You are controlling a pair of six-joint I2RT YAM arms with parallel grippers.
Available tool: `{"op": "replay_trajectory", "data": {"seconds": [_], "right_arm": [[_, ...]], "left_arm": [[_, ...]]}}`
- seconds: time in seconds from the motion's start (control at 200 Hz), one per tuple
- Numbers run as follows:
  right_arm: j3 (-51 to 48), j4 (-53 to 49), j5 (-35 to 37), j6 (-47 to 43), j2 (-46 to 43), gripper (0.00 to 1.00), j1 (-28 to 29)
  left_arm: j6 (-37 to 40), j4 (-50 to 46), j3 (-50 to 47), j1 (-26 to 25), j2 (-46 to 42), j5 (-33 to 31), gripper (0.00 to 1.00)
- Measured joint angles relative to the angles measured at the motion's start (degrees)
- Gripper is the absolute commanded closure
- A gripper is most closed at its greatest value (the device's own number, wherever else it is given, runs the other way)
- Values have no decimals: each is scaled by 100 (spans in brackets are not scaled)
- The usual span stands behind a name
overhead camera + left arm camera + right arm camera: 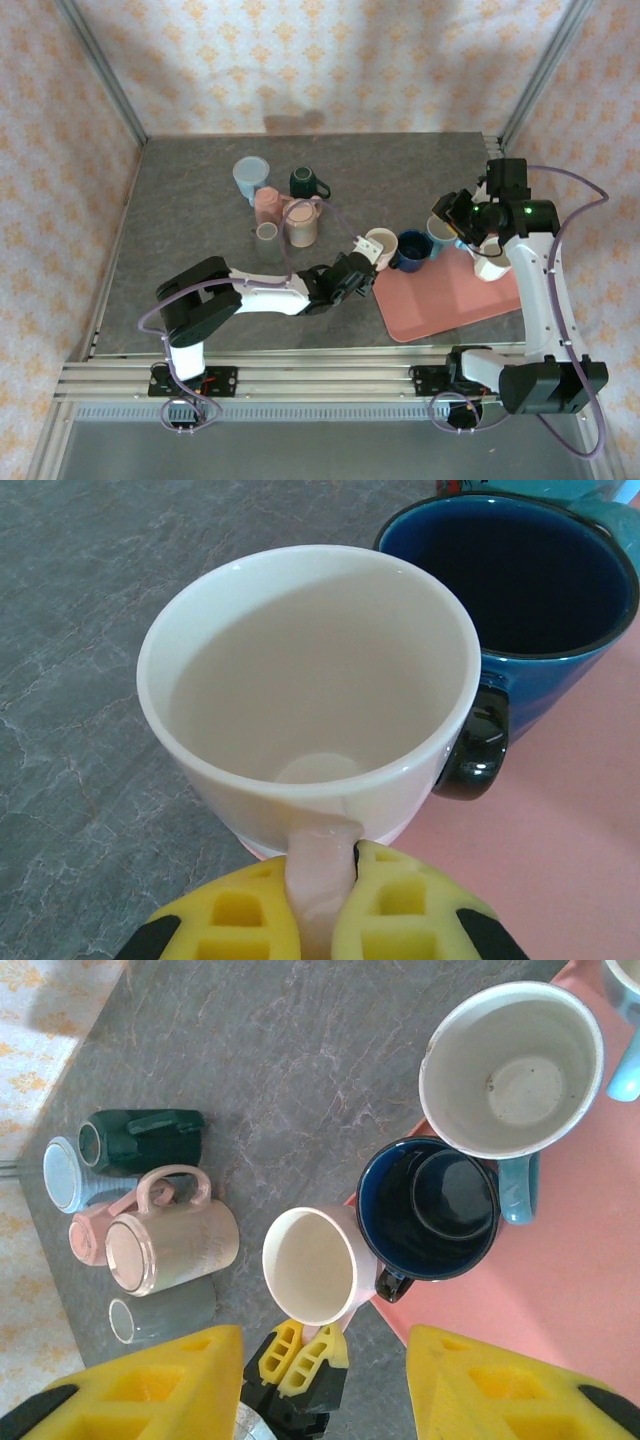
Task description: Turn the mug right side up
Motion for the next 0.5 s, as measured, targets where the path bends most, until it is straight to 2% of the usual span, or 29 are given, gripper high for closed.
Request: {"op": "replay_trajectory", "data": {"seconds": [0.03, 0.135, 0.225, 0.34, 0.5], "right_arm": [[-2, 0, -2, 0, 0, 52, 0], [-46, 2, -4, -2, 0, 52, 0], [-66, 0, -2, -2, 0, 50, 0], [-66, 2, -2, -2, 0, 49, 0], [-83, 35, -2, 4, -2, 47, 0]], "left_arm": [[0, 20, 0, 0, 15, -13, 100], [0, 44, 0, -2, 26, -68, 88], [-37, 44, 0, -11, 26, -94, 84], [-72, 72, 0, -31, 26, -94, 67], [-105, 221, 0, -44, 26, -101, 56]]}}
